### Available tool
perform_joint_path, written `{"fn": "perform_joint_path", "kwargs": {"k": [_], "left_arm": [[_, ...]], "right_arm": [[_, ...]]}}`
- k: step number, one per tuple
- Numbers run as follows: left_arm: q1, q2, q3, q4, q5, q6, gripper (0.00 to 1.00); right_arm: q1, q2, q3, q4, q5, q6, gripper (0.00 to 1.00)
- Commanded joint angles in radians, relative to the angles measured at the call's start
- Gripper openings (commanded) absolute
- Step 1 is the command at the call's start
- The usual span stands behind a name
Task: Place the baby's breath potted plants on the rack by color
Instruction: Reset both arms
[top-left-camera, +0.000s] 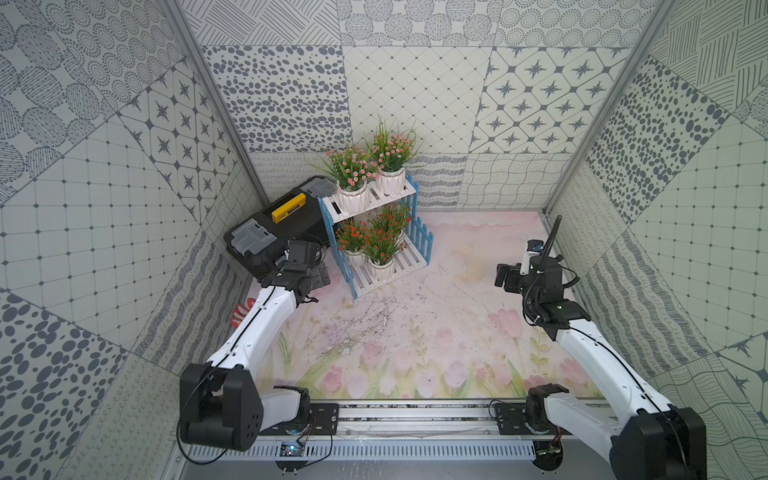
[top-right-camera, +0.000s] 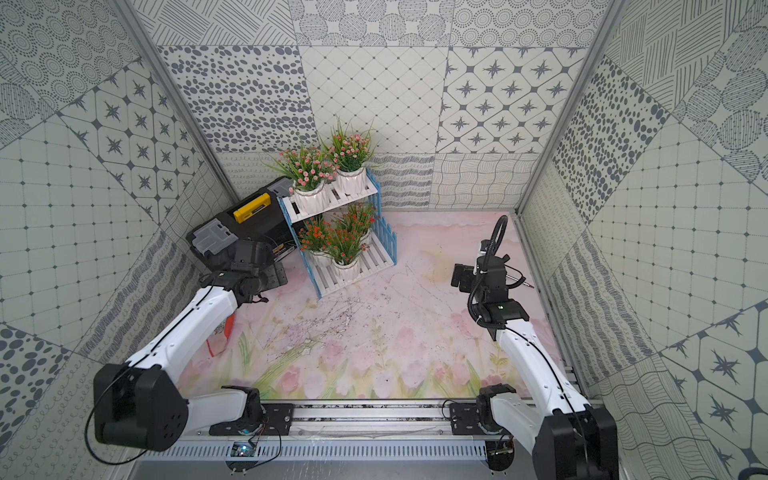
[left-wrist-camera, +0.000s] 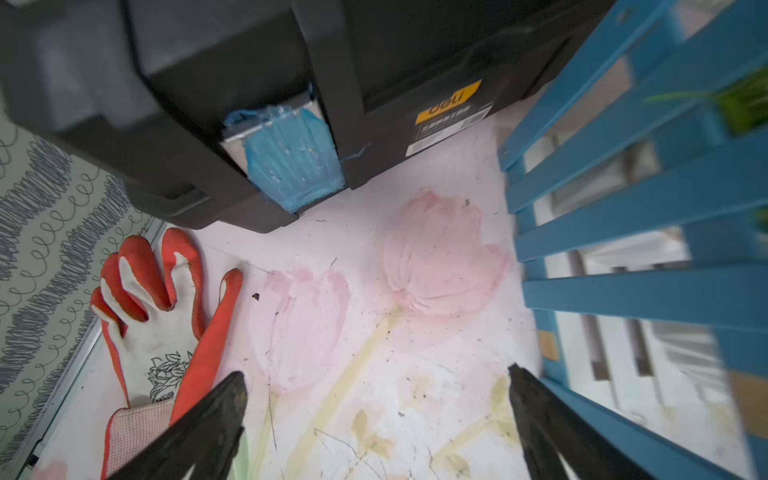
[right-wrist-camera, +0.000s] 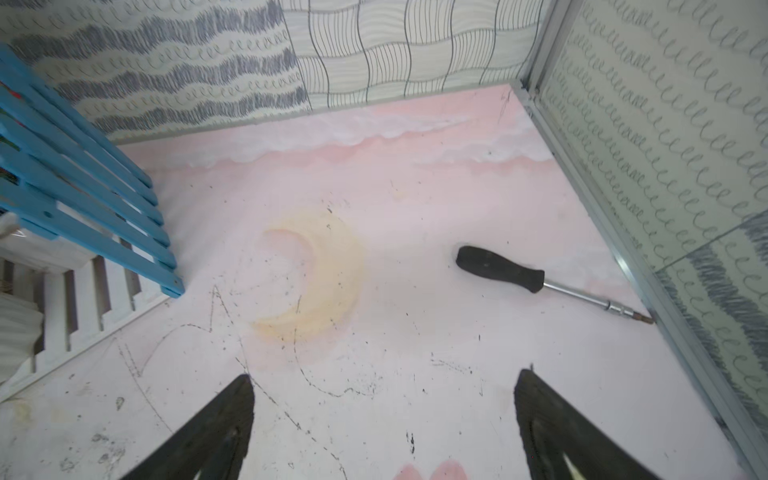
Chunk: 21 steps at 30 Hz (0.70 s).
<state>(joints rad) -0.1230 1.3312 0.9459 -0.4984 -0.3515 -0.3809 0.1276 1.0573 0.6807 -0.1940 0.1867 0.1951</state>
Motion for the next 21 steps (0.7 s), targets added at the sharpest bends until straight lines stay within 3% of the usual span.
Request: {"fn": "perform_joint_path", "kwargs": {"k": [1,5,9,13,16,21], "left_arm": [[0.026,0.178,-0.046,0.244,-0.100,0.110,0.99],[0.026,0.195,-0.161,0.533,-0.044,0.179,0.99],[0.026,0.166,-0.326,0.864,0.044,0.324,0.98],[0.032,0.120,-0.508,1.202,0.216,0.459,0.98],[0.045,0.143,-0.582,1.340,0.285,0.468,0.98],[0.044,0.244,-0.588,1.451,0.229,0.458,0.98]], "right_arm": [[-0.023,0.022,-0.015,0.103,-0.035,0.014,0.98],[-0.062,0.034,-0.026,0.132,-0.054,-0.017,0.98],[-0.104,0.004,-0.094,0.252,-0.099,-0.042,0.98],[-0.130,-0.038,-0.179,0.391,-0.140,-0.055,0.98],[-0.155,-0.059,-0.243,0.509,-0.171,-0.068,0.98],[-0.229,-0.042,-0.312,0.648,-0.279,-0.048,0.98]]}}
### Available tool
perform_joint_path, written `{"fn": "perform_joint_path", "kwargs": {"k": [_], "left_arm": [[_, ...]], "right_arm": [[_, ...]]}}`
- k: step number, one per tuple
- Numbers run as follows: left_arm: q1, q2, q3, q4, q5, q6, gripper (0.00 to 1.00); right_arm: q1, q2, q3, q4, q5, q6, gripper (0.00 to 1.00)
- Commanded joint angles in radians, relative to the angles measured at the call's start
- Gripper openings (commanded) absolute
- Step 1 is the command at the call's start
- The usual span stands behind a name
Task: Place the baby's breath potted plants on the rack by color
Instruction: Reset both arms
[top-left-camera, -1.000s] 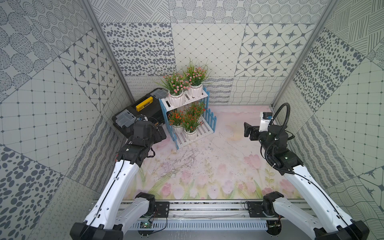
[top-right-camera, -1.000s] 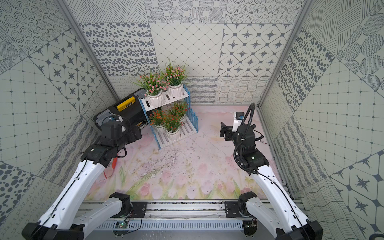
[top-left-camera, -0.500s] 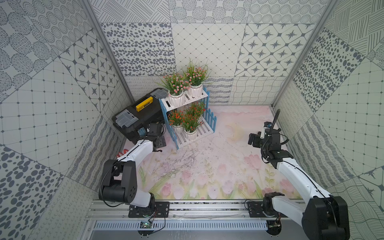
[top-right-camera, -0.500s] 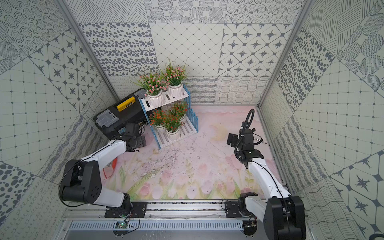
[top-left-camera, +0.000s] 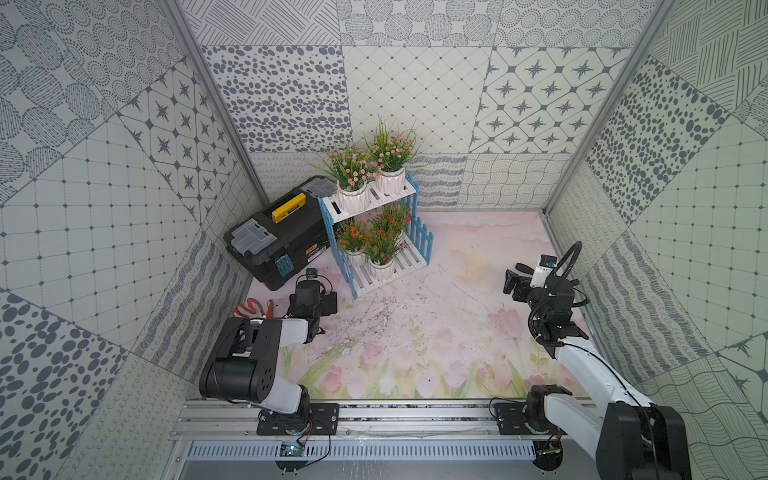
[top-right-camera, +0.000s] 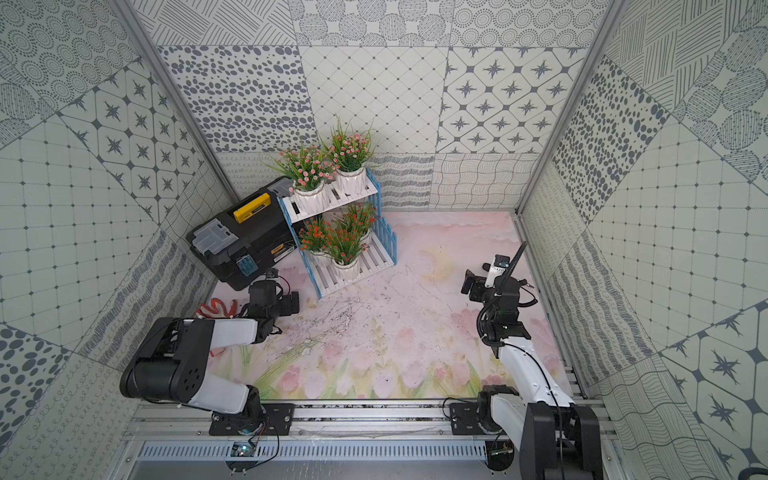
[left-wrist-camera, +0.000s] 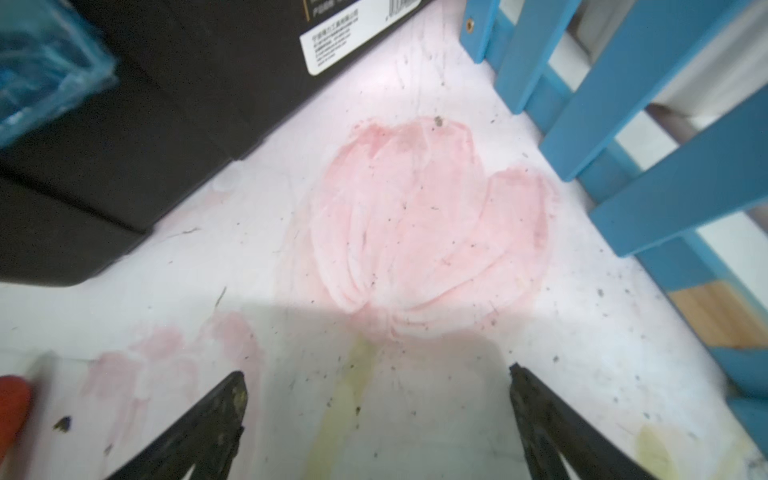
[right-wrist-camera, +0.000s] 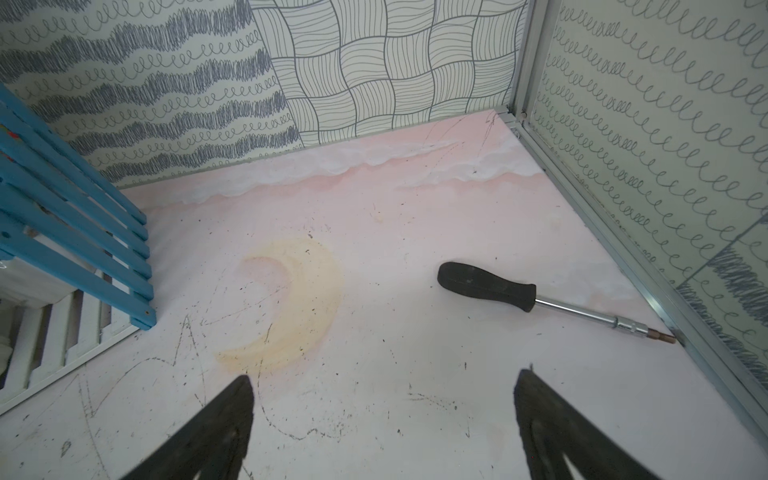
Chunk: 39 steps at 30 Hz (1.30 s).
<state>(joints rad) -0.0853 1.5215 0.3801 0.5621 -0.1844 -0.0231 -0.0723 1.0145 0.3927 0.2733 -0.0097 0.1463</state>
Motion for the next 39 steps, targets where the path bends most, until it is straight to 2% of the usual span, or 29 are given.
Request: {"fn": "perform_joint_path", "kwargs": {"k": [1,4,8,11,13,15,16,17,18,19,21,23,25,39], "left_arm": [[0.009,0.047,-0.009,0.354,0.060,0.086,0.98],[0.020,0.050,0.008,0.322,0.048,0.068,0.98],[0.031,0.052,0.023,0.296,0.044,0.051,0.98],[0.032,0.052,0.025,0.295,0.046,0.049,0.98],[0.037,0.053,0.028,0.288,0.050,0.046,0.98],[0.038,0.053,0.028,0.287,0.053,0.046,0.98],[0.038,0.053,0.029,0.286,0.052,0.046,0.98],[0.039,0.054,0.030,0.284,0.055,0.045,0.98],[0.040,0.053,0.029,0.284,0.056,0.045,0.98],[0.041,0.053,0.031,0.283,0.057,0.043,0.98],[0.050,0.053,0.034,0.275,0.067,0.036,0.98],[0.057,0.052,0.038,0.269,0.078,0.031,0.98],[0.058,0.053,0.037,0.269,0.079,0.030,0.98],[0.059,0.053,0.038,0.269,0.078,0.031,0.98]], "right_arm": [[-0.030,0.018,-0.035,0.212,-0.091,-0.004,0.98],[-0.030,0.107,-0.058,0.309,-0.093,0.004,0.98],[-0.025,0.335,-0.061,0.523,-0.129,0.002,0.98],[-0.025,0.432,-0.098,0.689,-0.092,0.004,0.98],[-0.006,0.464,-0.111,0.728,-0.096,-0.024,0.98],[0.020,0.571,-0.097,0.840,-0.072,-0.037,0.98],[0.021,0.569,-0.063,0.764,-0.089,-0.037,0.98],[0.045,0.517,0.005,0.545,-0.056,-0.073,0.98],[0.077,0.536,0.021,0.555,-0.009,-0.101,0.98],[0.099,0.567,0.009,0.641,0.009,-0.112,0.98],[0.093,0.529,0.035,0.514,-0.013,-0.120,0.98],[0.094,0.556,0.014,0.604,-0.006,-0.111,0.98],[0.095,0.534,0.029,0.536,-0.009,-0.120,0.98],[0.095,0.539,0.025,0.553,-0.009,-0.120,0.98]]}}
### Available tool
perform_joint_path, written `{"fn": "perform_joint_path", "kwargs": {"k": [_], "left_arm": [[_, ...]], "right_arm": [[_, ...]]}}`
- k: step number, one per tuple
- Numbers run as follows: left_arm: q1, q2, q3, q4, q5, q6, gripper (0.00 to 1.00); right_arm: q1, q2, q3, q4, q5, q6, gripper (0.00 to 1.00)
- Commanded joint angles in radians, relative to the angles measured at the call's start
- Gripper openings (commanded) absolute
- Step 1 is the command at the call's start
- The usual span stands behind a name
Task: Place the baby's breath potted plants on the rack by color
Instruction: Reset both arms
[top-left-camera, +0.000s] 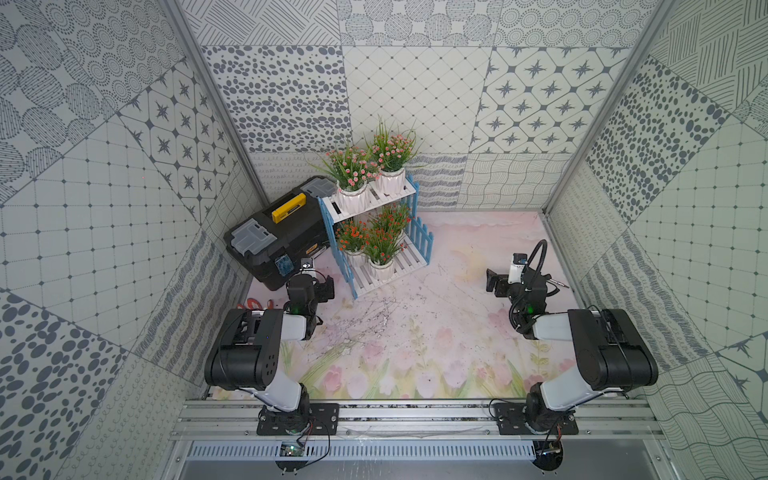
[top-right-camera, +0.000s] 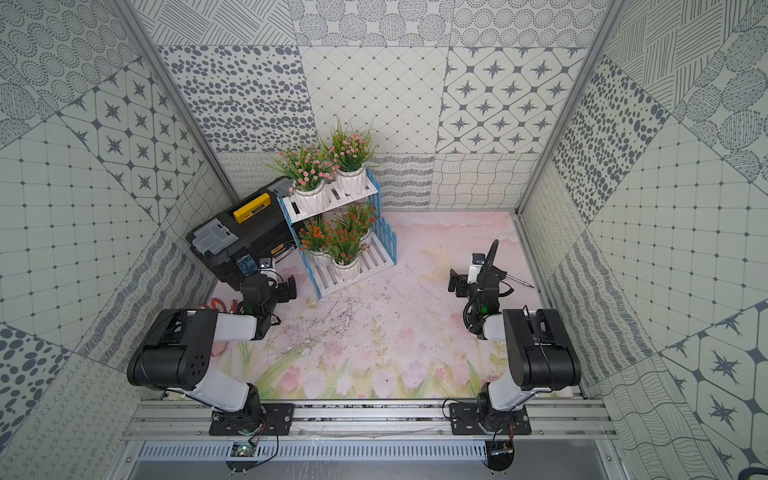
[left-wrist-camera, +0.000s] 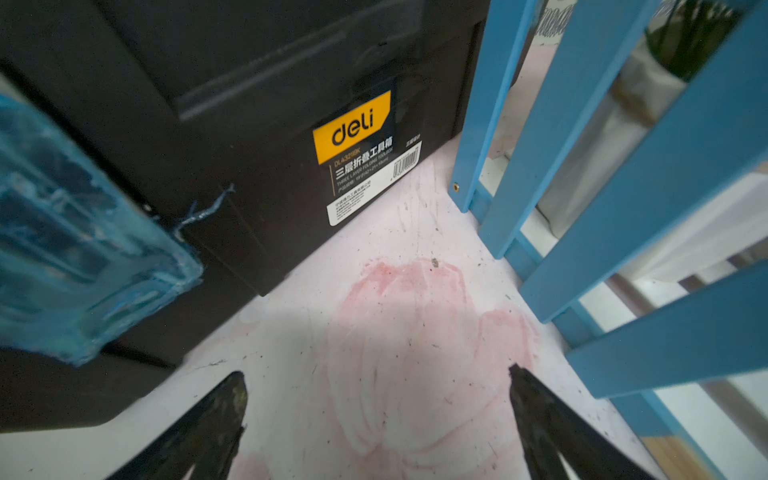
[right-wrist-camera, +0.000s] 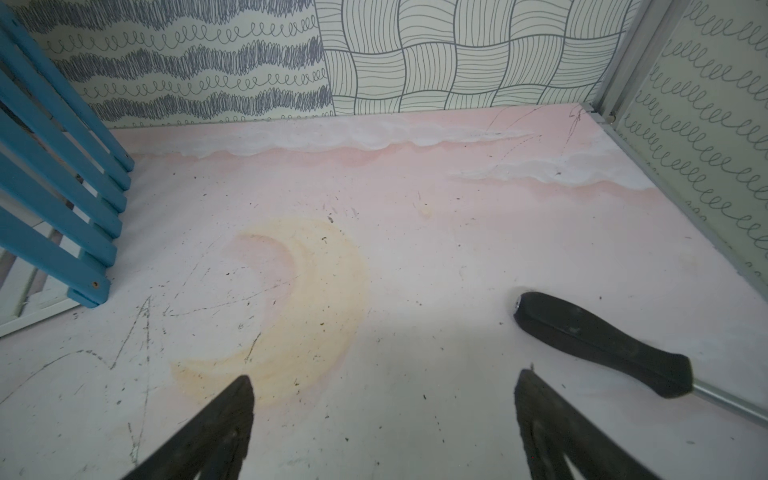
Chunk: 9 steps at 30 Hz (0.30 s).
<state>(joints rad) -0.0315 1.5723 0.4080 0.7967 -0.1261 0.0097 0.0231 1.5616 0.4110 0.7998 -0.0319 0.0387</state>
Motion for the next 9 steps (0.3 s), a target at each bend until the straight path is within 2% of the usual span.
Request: {"fn": "perform_joint_path", "kwargs": {"k": [1,9], "left_arm": [[0.004,0.002,0.009,0.034,0.020,-0.003,0.98],[0.005,0.002,0.010,0.035,0.020,-0.002,0.98]], "right_arm": [[0.000,-0.008,0.008,0.026,0.015,-0.014,0.98],[0.000,-0.008,0.012,0.019,0.015,-0.014,0.98]]}}
